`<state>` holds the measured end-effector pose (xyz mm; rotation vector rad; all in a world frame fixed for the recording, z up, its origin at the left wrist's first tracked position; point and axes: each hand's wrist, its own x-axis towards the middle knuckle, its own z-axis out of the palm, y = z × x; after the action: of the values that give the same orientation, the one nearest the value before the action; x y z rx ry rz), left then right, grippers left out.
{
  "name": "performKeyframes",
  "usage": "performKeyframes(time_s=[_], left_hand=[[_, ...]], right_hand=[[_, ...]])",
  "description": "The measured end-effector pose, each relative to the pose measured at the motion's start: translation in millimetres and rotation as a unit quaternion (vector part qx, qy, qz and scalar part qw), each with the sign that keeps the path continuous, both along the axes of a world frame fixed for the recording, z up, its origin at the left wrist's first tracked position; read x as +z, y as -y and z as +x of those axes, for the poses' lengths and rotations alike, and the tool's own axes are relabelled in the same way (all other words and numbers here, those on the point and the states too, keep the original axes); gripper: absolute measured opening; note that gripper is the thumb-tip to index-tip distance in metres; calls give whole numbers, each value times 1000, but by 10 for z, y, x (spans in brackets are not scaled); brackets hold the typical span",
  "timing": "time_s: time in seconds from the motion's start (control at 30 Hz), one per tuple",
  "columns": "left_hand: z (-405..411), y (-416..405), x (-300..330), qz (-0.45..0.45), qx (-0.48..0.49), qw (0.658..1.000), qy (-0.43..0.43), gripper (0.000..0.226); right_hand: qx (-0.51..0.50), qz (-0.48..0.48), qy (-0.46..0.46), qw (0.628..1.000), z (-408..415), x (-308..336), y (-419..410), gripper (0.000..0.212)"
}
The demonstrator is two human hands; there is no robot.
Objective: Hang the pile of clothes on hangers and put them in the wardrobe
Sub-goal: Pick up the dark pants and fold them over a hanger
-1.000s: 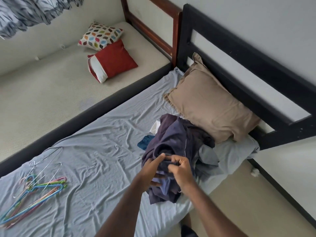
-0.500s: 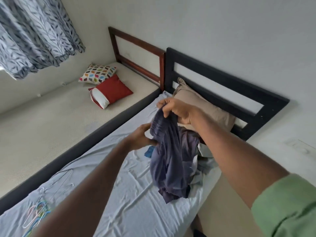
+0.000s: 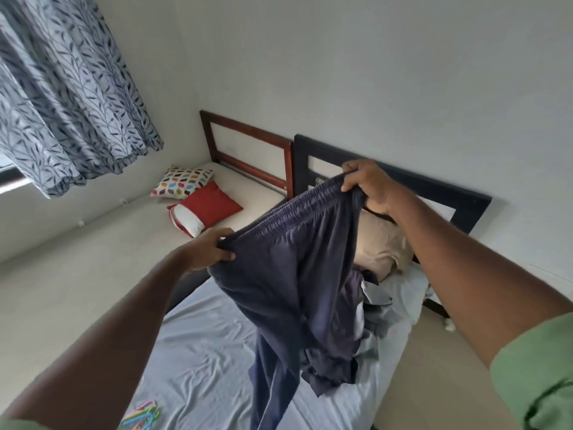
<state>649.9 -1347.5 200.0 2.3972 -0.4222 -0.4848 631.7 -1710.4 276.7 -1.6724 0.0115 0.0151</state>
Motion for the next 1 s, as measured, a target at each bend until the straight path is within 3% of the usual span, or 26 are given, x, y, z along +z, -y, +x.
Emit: performKeyframes(time_s=[0.1,0.17,0.27,0.33,0.4,0.5,0.57,0.7,0.77,0.87,0.93,1.0], left_hand=[[139,-81,175,116,-36,990,70,30],[210,-143,271,123,-23,987,98,23],[222,-215,376,80,18,990,113,14],[165,-241,384,12,34,998,52,7],[101,-278,371,-74,54,995,-39,9],[72,-303,397,-145,75,984,-69,27],[48,-266,478,-154,75,984,-49,9],[71,-311,607,-134,45,988,-58,65],[105,-395,687,-152,38,986,-56,64],[165,-588,833,-185,47,981,-17,45],[208,-688,923,-260,34,963,-67,72],[246,-712,974,-284,20,951,-121,76]], right_hand=[[15,-87,17,996,-64,-136,97,46],[43,-211,58,975,-98,-167,162,50],[66,-396,107,910,-136,-218,271,47],[66,-459,135,876,-178,-325,324,45],[48,-470,149,869,-222,-428,345,41],[36,-445,152,882,-264,-478,350,37],[29,-440,138,887,-240,-488,357,30],[-10,-379,114,918,-127,-463,429,22],[4,-274,96,957,-133,-406,426,22],[44,-38,8,998,-231,-318,353,26],[84,99,-35,991,-286,-264,327,31],[108,174,-51,978,-314,-233,307,34]])
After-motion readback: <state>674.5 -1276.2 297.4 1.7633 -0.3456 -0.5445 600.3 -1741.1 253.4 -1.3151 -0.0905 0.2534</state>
